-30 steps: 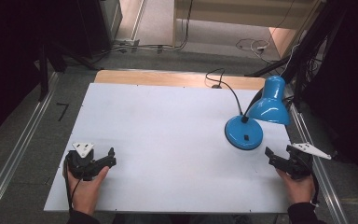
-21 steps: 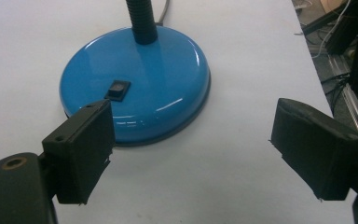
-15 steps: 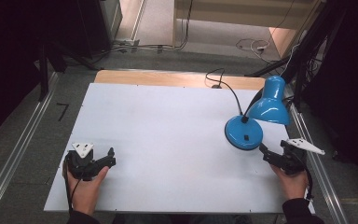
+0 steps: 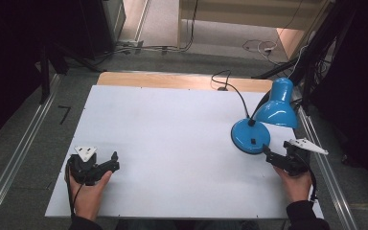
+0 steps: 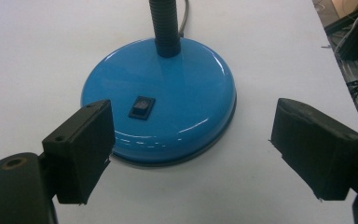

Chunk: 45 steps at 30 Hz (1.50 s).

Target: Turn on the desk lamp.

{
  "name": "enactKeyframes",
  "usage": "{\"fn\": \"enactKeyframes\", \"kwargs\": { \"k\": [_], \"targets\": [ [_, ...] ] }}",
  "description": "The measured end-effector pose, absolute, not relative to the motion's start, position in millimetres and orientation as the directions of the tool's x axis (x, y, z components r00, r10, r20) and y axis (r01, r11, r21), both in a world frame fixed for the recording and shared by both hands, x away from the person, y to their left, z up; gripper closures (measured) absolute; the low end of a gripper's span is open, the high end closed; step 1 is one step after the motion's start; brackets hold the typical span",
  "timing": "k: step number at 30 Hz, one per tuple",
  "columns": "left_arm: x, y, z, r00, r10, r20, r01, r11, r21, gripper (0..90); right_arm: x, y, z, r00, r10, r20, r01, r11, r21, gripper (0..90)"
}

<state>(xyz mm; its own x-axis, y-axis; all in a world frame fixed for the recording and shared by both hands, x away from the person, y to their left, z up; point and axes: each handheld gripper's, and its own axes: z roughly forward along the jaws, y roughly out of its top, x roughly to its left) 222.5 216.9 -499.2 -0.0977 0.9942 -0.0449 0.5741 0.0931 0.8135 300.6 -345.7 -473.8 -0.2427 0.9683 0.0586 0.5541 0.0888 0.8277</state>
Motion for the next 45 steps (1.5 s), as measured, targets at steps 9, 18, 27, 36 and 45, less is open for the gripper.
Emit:
{"fn": "enactKeyframes", "kwargs": {
  "k": [9,18,27,36,45],
  "targets": [
    [223,216,-499,-0.093,0.994,-0.05,0.575,0.094,0.813,6.9,305,-346,-474,-0.242,0.967,0.077,0.557,0.074,0.827,12.5],
    [223,214,-499,-0.088,0.995,-0.049,0.574,0.091,0.814,6.8,310,-343,-472,-0.25,0.965,0.075,0.549,0.078,0.832,12.7],
    [223,214,-500,-0.08,0.995,-0.056,0.572,0.092,0.815,6.9,313,-337,-470,-0.262,0.962,0.07,0.538,0.085,0.839,14.2],
    [226,210,-499,-0.062,0.997,-0.054,0.578,0.08,0.812,6.9,318,-334,-473,-0.27,0.961,0.058,0.545,0.103,0.832,14.2],
    [227,207,-498,-0.05,0.997,-0.053,0.572,0.072,0.817,6.8,318,-332,-469,-0.278,0.959,0.06,0.535,0.103,0.839,14.3]
  ]
}}
